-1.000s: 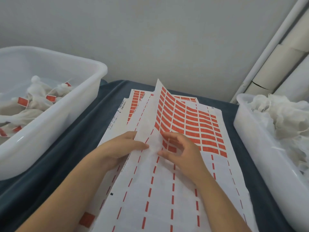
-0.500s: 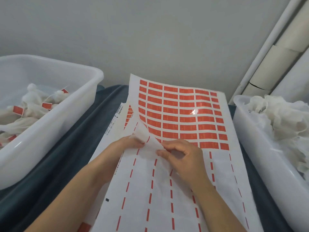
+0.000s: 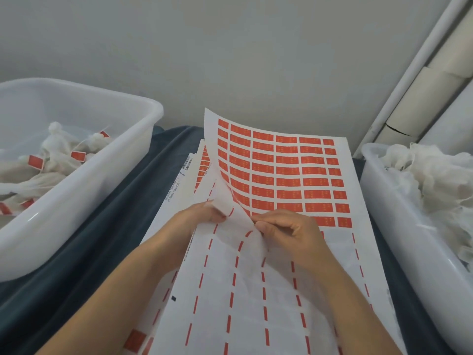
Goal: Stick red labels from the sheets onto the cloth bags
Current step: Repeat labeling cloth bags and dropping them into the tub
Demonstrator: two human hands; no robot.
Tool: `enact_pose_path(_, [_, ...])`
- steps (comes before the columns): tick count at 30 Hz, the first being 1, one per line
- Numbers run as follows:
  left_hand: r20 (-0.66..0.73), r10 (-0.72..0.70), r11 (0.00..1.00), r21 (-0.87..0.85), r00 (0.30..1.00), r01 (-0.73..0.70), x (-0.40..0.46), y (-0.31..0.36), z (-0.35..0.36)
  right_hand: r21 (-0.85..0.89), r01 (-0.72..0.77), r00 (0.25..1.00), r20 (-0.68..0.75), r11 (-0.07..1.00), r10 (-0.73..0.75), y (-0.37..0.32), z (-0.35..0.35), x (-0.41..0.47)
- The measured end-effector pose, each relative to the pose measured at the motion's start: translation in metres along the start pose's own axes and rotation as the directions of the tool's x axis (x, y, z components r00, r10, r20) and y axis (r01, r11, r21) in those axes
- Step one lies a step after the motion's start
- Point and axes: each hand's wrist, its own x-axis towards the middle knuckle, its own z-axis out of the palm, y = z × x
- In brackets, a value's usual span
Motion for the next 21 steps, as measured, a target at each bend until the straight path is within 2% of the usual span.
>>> enact_pose_path(1, [0.084, -0.041, 0.998, -0.039, 0.996, 0.045, -0.001, 0.003, -0.003, -0.01, 0.001, 1.0, -0.011, 1.0, -0.001, 0.0, 0.0, 0.0])
enact_pose_path(2, [0.181, -0.085, 0.996, 0.035, 0.98, 0.08, 0.006, 0.005, -0.002, -0.029, 0.0, 1.0, -0.032, 1.0, -0.001, 0.001, 0.0, 0.0])
enact_pose_path(4, [0.006, -0.152, 0.985, 0.089, 0.988, 0.151, 0.007, 0.016, 0.005, -0.069, -0.011, 0.997, -0.077, 0.998, 0.006, 0.003, -0.001, 0.0])
enact_pose_path(7, [-0.02, -0.127, 0.99, 0.059, 0.992, 0.128, 0.0, 0.017, 0.002, -0.125, -0.035, 0.988, -0.153, 0.992, 0.015, 0.005, 0.001, 0.002])
enact_pose_path(9, [-0.03, -0.117, 0.992, 0.035, 0.993, 0.118, -0.004, 0.015, -0.001, -0.036, -0.11, 0.954, -0.284, 0.993, 0.095, 0.005, 0.002, 0.001])
enact_pose_path(12, [-0.069, -0.149, 0.988, -0.04, 0.986, 0.146, -0.008, 0.009, -0.009, 0.189, -0.167, 0.855, -0.461, 0.968, 0.238, 0.001, -0.009, -0.001])
enact_pose_path(14, [-0.066, -0.182, 0.98, -0.093, 0.981, 0.175, -0.012, 0.007, -0.009, 0.248, -0.13, 0.821, -0.516, 0.96, 0.245, -0.008, -0.021, 0.0])
enact_pose_path(16, [-0.087, -0.179, 0.975, -0.146, 0.98, 0.165, -0.013, 0.005, -0.012, 0.244, -0.073, 0.817, -0.541, 0.967, 0.198, -0.018, -0.029, -0.003])
enact_pose_path(17, [-0.118, -0.152, 0.98, -0.148, 0.981, 0.134, -0.01, 0.003, -0.015, 0.229, -0.053, 0.823, -0.541, 0.972, 0.173, -0.025, -0.03, -0.005])
enact_pose_path(19, [-0.3, 0.015, 1.0, 0.013, 0.954, -0.012, -0.005, 0.0, -0.022, 0.179, -0.032, 0.849, -0.514, 0.983, 0.121, -0.033, -0.028, -0.011])
enact_pose_path(20, [-0.417, 0.164, 0.983, 0.146, 0.894, -0.113, -0.006, -0.001, -0.026, 0.165, -0.032, 0.867, -0.486, 0.986, 0.109, -0.035, -0.027, -0.015])
enact_pose_path(21, [-0.499, 0.326, 0.938, 0.276, 0.803, -0.21, -0.007, 0.0, -0.027, 0.169, -0.043, 0.883, -0.455, 0.985, 0.116, -0.039, -0.025, -0.018])
